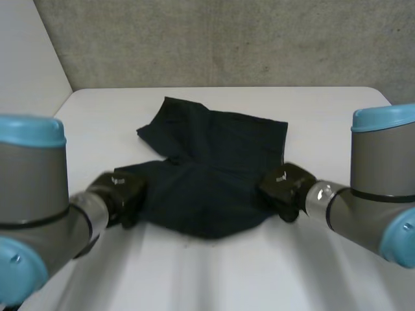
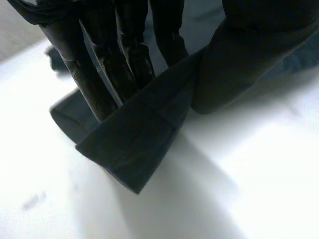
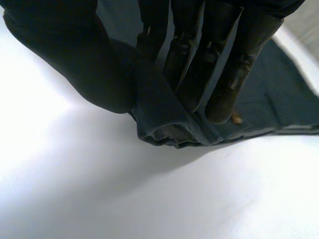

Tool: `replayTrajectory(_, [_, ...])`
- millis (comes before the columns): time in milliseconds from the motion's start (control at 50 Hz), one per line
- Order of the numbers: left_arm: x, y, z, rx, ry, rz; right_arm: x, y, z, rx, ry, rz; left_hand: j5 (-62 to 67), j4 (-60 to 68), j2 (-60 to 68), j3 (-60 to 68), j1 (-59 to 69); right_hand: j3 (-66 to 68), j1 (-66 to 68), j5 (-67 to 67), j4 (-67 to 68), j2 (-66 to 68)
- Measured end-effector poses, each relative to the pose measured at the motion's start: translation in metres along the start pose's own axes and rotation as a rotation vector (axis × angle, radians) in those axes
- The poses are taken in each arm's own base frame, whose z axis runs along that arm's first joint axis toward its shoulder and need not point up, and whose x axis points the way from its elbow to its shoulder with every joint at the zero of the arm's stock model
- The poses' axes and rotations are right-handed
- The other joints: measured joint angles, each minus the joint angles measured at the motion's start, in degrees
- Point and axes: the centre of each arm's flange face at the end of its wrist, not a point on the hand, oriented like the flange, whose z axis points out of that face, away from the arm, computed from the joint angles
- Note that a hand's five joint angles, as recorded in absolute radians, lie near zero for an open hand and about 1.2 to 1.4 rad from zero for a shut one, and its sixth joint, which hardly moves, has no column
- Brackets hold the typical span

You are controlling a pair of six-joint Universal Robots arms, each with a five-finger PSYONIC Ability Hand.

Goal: Fold the shorts.

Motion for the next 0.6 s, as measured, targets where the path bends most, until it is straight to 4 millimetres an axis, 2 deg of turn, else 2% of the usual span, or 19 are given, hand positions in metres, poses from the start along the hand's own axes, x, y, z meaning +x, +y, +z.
replayTrajectory(80, [0.016,0.021,-0.015,-0.086,0.056,0.089,-0.009,0.007,-0.019,-0.067,-0.050,-0.047,-0.24,-0.40,-0.44,-0.60,-0.11,0.00,0.00,0.00,0.00,0.00])
replayTrajectory(120, [0.024,0.031,-0.025,-0.119,0.089,0.138,-0.014,0.012,-0.031,-0.099,-0.075,-0.087,-16.16,-16.48,-16.45,-16.75,-17.95,0.00,0.00,0.00,0.00,0.00])
replayTrajectory(160, [0.029,0.034,-0.031,-0.126,0.104,0.167,-0.017,0.014,-0.037,-0.113,-0.087,-0.112,-23.90,-24.23,-25.13,-24.31,-26.10,0.00,-0.05,0.00,0.00,0.00])
replayTrajectory(180, [0.031,0.034,-0.035,-0.120,0.110,0.187,-0.019,0.016,-0.041,-0.120,-0.093,-0.129,-33.82,-34.14,-34.93,-35.05,-36.45,0.00,0.00,0.00,0.00,0.00])
replayTrajectory(200, [0.031,0.033,-0.036,-0.115,0.111,0.194,-0.019,0.016,-0.042,-0.121,-0.094,-0.134,-33.82,-34.14,-34.93,-35.05,-36.45,0.00,0.00,0.00,0.00,0.00])
replayTrajectory(220, [0.031,0.028,-0.039,-0.081,0.107,0.227,-0.021,0.018,-0.045,-0.124,-0.097,-0.146,-46.40,-47.38,-47.60,-47.71,-49.15,0.00,-0.05,0.00,0.00,0.00])
replayTrajectory(260, [0.030,0.020,-0.040,-0.037,0.094,0.260,-0.022,0.020,-0.046,-0.123,-0.096,-0.153,-48.79,-49.76,-49.44,-49.61,-51.09,0.00,-0.05,0.00,0.00,0.00])
replayTrajectory(300, [0.025,0.003,-0.037,0.056,0.057,0.311,-0.023,0.022,-0.046,-0.114,-0.089,-0.160,-51.55,-52.55,-52.40,-52.63,-52.55,0.00,0.00,0.00,0.00,0.00])
replayTrajectory(340, [0.017,-0.016,-0.029,0.152,0.003,0.355,-0.023,0.023,-0.044,-0.103,-0.078,-0.164,-51.61,-52.71,-52.71,-52.78,-52.55,0.00,0.00,0.00,0.00,0.00])
replayTrajectory(380, [0.014,-0.023,-0.023,0.188,-0.022,0.369,-0.023,0.023,-0.043,-0.100,-0.076,-0.165,-51.61,-52.71,-52.71,-52.78,-52.55,0.00,0.00,0.00,0.00,0.00])
replayTrajectory(420, [0.000,-0.044,0.000,0.289,-0.104,0.398,-0.024,0.024,-0.040,-0.082,-0.059,-0.167,-51.60,-52.70,-52.70,-52.77,-52.55,0.00,0.00,0.00,0.00,0.00])
replayTrajectory(440, [-0.001,-0.046,0.003,0.300,-0.113,0.400,-0.024,0.025,-0.040,-0.080,-0.057,-0.167,-51.60,-52.70,-52.70,-52.77,-52.55,0.00,0.00,0.00,0.00,0.00])
replayTrajectory(480, [-0.010,-0.057,0.025,0.353,-0.154,0.406,-0.024,0.025,-0.038,-0.071,-0.050,-0.164,-51.60,-52.70,-52.71,-52.77,-52.55,0.00,0.00,0.00,0.00,0.00])
replayTrajectory(560, [-0.017,-0.065,0.068,0.389,-0.167,0.407,-0.024,0.026,-0.035,-0.058,-0.037,-0.147,-51.42,-52.49,-52.33,-52.60,-52.31,0.00,0.00,0.00,0.00,0.00])
replayTrajectory(600, [-0.017,-0.065,0.068,0.389,-0.167,0.407,-0.024,0.026,-0.035,-0.058,-0.037,-0.147,-51.42,-52.49,-52.33,-52.60,-52.31,0.00,0.00,0.00,0.00,0.00])
